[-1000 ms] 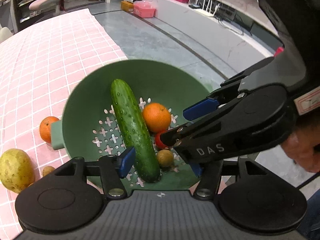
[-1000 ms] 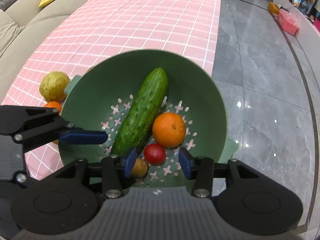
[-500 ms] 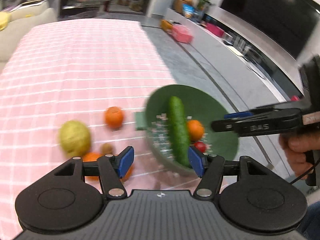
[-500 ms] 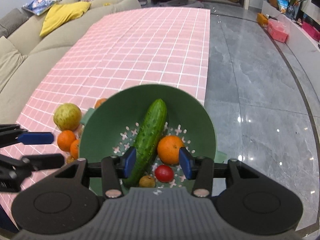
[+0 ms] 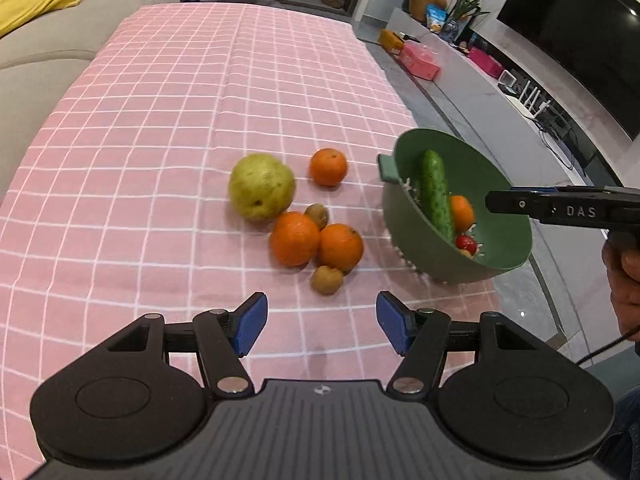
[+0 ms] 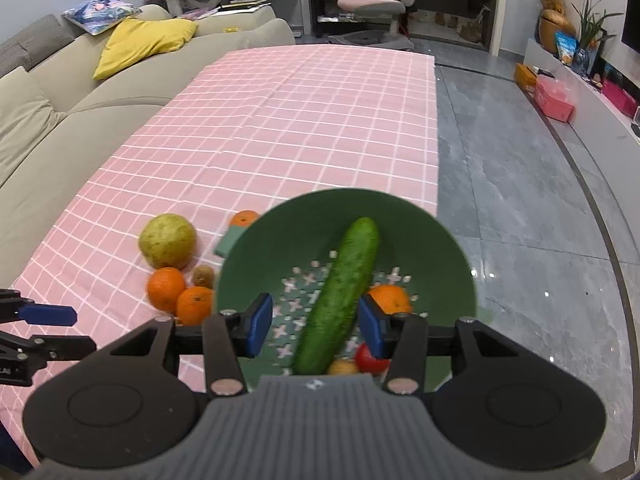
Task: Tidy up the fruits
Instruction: 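Release the tomato and kiwi into the colander and withdraw both tools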
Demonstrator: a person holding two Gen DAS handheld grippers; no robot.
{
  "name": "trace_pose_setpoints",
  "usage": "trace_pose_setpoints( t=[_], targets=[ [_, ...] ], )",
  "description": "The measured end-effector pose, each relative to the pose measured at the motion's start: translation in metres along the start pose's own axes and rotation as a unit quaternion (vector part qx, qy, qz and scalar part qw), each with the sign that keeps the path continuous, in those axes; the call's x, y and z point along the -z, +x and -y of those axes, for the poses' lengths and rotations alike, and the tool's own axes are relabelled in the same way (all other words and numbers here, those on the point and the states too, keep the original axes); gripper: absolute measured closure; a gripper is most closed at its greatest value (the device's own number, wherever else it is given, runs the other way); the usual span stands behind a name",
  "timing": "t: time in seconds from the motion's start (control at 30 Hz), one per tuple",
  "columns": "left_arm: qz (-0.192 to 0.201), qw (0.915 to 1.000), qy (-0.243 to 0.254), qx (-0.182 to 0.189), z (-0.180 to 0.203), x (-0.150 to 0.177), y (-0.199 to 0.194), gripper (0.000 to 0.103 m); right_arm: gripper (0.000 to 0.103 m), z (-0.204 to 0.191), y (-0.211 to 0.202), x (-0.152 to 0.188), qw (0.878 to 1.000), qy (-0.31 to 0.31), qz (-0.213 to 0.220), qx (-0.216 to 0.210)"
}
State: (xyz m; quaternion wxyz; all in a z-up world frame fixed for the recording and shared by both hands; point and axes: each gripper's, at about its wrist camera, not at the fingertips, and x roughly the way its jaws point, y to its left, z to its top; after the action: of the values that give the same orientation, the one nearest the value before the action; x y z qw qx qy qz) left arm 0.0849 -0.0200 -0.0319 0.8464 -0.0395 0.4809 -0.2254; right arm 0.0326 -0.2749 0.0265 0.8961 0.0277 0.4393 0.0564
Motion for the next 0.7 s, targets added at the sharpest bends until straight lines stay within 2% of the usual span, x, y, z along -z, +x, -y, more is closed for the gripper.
trace_pose_setpoints(
  t=[0.27, 0.53, 0.7],
  targets=[
    [0.010, 0.9997, -0.023, -0.006, -0.023, 0.006, -0.005, 0.029, 0.058, -0.053, -0.003, 0.020, 0.999, -0.033, 0.013, -0.016],
    [0.014, 0.9991, -0.040, -0.010, -0.048, 0.001, -0.003, 0.029, 0.059, -0.108, 0.019, 0.044, 0.995, -0.100, 0.006, -0.030],
    [0.015, 0.9986, -0.050, -0.010, -0.064, -0.001, 0.000, 0.029, 0.059, -0.125, 0.036, 0.054, 0.995, -0.098, 0.007, -0.009]
  ],
)
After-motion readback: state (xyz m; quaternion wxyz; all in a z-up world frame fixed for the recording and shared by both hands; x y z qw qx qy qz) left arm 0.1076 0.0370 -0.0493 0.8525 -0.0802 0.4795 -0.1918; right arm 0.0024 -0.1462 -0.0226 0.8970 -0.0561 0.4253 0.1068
